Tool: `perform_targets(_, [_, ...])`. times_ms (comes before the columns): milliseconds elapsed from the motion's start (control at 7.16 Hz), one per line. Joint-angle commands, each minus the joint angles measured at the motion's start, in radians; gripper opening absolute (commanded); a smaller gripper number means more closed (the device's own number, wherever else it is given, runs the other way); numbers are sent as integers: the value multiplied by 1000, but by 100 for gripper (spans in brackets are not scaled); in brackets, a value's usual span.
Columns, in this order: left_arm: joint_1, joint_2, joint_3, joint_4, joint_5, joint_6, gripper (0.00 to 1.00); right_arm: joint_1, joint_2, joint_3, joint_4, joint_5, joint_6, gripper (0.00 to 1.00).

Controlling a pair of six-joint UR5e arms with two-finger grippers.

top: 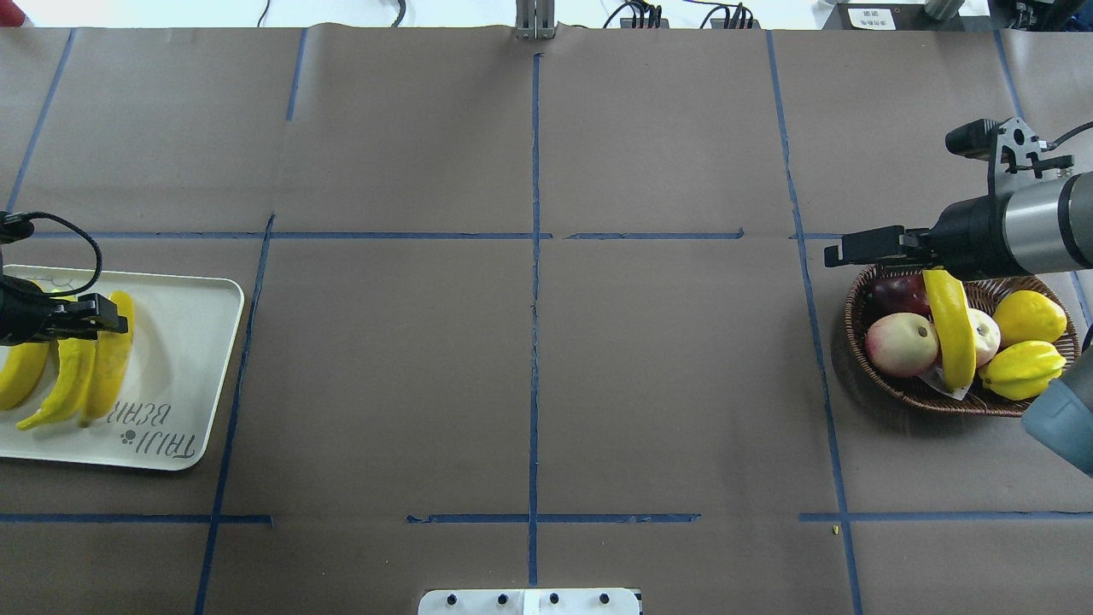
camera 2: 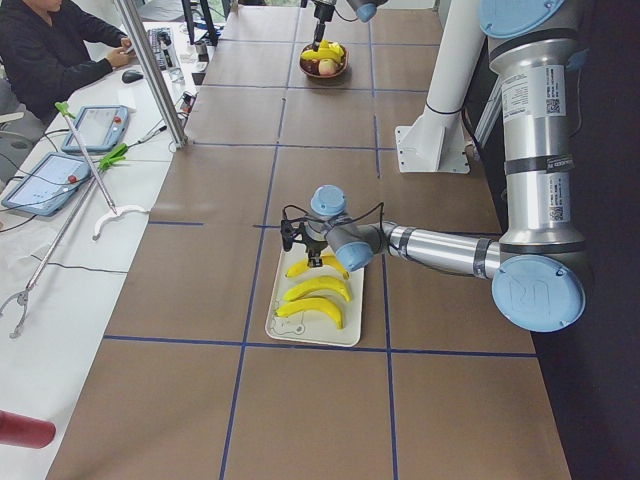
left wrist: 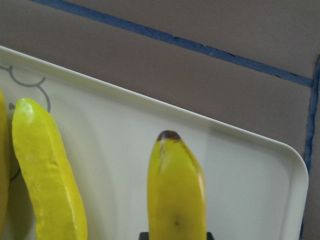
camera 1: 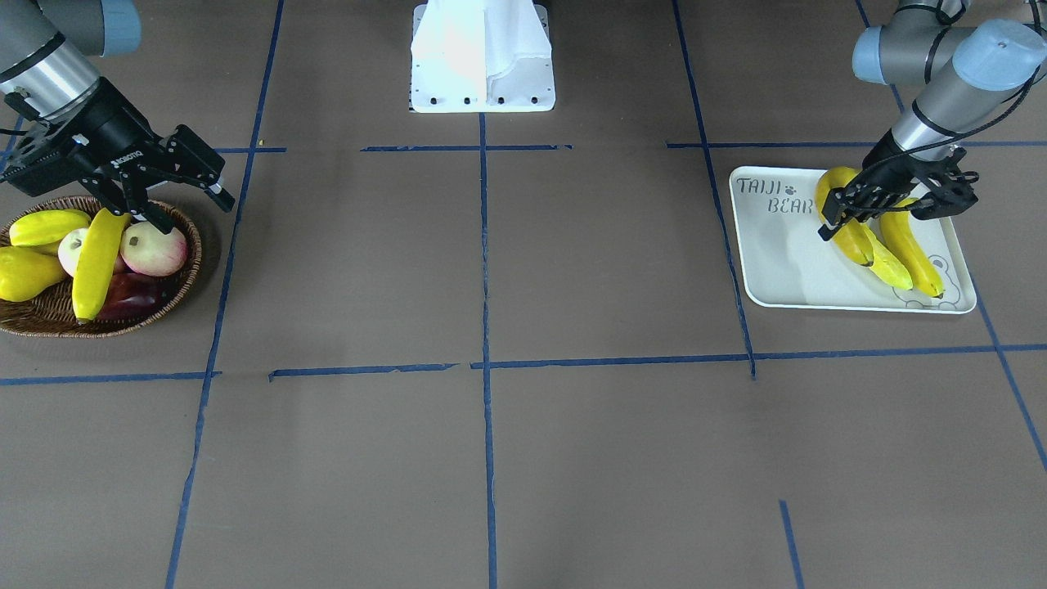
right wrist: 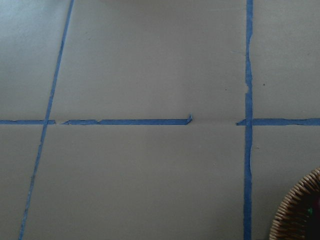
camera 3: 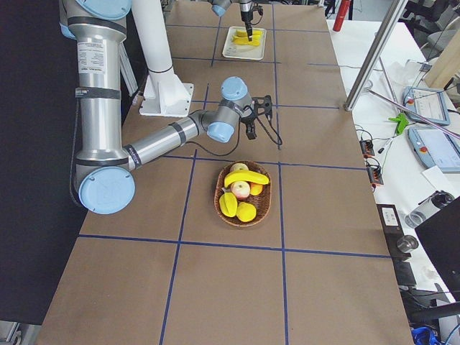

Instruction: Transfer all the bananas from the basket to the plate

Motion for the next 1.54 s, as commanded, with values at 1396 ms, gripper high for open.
perform_targets(1396, [3, -32, 8, -11, 4, 28, 100, -81, -241, -14, -112, -209, -381, 100])
